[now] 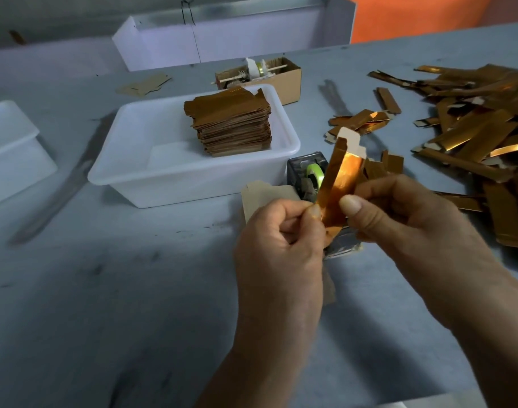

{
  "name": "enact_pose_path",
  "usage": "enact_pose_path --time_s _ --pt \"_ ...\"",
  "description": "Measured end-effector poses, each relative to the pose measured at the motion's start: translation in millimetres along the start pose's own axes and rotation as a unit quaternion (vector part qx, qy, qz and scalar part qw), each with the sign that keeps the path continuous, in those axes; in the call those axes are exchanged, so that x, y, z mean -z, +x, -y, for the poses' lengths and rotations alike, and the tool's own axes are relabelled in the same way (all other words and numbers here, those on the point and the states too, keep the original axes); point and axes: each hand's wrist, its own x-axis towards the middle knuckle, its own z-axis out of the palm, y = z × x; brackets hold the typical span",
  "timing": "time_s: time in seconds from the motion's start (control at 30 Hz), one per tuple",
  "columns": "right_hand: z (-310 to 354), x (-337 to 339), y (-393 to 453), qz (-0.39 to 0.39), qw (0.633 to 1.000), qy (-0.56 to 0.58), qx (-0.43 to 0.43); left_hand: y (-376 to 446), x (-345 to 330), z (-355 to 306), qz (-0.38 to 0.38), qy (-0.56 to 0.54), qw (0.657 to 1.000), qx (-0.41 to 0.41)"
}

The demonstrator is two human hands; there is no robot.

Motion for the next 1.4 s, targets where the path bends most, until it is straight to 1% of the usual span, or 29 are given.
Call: enact_pose_path --time_s 0.1,0.2,0.23,0.3,0.37,0.43,0.47,0.5,0.53,0.57,0.6,0.63,0.67,0.7,0.73,0.77,0.83,0.9,0.93,1.03,1.13,1.2,1.27,1.4 --pt "-2.5 -7.6 -1.0 0.032 0.997 0.076 -0.010 -1.3 0.7 1.2 0.018 0.007 1.000 0.003" --pt "-4.8 -12.2 1.5 0.045 0.987 0.153 -0.028 0.4 3.3 1.6 0.038 -0.018 0.998 0.038" --pt "-5.3 -11.9 2.4 0.052 0.985 0.163 -0.030 2.1 4.3 1.3 0.046 -0.032 0.997 0.055" --pt "-6.7 -11.0 3.8 0.070 0.982 0.172 -0.028 6.9 7.4 1.6 0.055 -0.084 0.988 0.118" --pt "-7.6 -10.3 5.6 0.095 0.979 0.177 -0.031 11.8 11.9 1.4 0.079 -0.153 0.967 0.187" --pt "-10.7 -8.2 7.8 0.126 0.973 0.188 -0.042 15.8 17.2 0.9 0.117 -0.172 0.954 0.216" --pt "-12.9 -5.8 9.7 0.140 0.970 0.193 -0.053 17.6 19.9 1.8 0.128 -0.155 0.956 0.214" --pt "-15.2 -2.4 12.0 0.149 0.968 0.189 -0.063 18.8 22.3 3.1 0.131 -0.122 0.964 0.198" --pt "-18.7 1.7 15.7 0.149 0.971 0.175 -0.072 19.8 24.5 5.3 0.119 -0.065 0.977 0.165" --pt "-22.0 6.8 20.6 0.135 0.974 0.159 -0.083 21.7 27.2 9.6 0.089 0.025 0.989 0.114" --pt "-25.7 12.3 27.3 0.107 0.979 0.146 -0.094 24.7 30.9 14.4 0.043 0.137 0.988 0.059" --pt "-29.6 18.5 35.7 0.066 0.983 0.137 -0.105 27.7 34.7 18.6 -0.003 0.250 0.968 0.011" --pt "-33.5 24.5 45.2 0.020 0.986 0.125 -0.110 30.1 38.9 21.9 -0.033 0.337 0.941 -0.014" --pt "-36.9 30.5 55.4 -0.024 0.988 0.101 -0.111 32.6 42.8 26.4 -0.041 0.386 0.921 -0.010" --pt "-40.2 35.6 65.9 -0.058 0.990 0.063 -0.110 35.0 45.7 31.6 -0.031 0.406 0.913 0.019" --pt "-44.4 39.9 75.7 -0.085 0.990 0.014 -0.114 37.1 46.8 36.8 -0.011 0.397 0.916 0.056" --pt "-55.7 46.8 90.9 -0.126 0.978 -0.103 -0.129 39.2 46.0 45.6 0.032 0.335 0.934 0.119" --pt "-62.9 47.5 94.0 -0.162 0.954 -0.225 -0.117 40.3 46.5 53.4 0.047 0.276 0.946 0.161" --pt "-63.6 44.7 91.3 -0.180 0.945 -0.253 -0.101 41.5 48.0 56.6 0.044 0.248 0.951 0.179" --pt "-61.3 29.7 73.6 -0.202 0.945 -0.258 -0.027 47.1 53.8 61.8 0.023 0.177 0.962 0.207" --pt "-51.8 11.8 54.9 -0.182 0.954 -0.237 0.035 51.5 56.2 62.6 -0.004 0.169 0.969 0.179" --pt "-46.0 2.5 45.6 -0.163 0.958 -0.228 0.061 52.5 56.0 61.6 -0.014 0.156 0.972 0.176" --pt "-41.3 -5.5 38.8 -0.145 0.960 -0.226 0.081 51.8 55.5 60.0 -0.005 0.125 0.973 0.192" --pt "-36.5 -17.5 29.6 -0.113 0.963 -0.222 0.099 48.6 51.6 58.1 0.035 0.117 0.970 0.209"
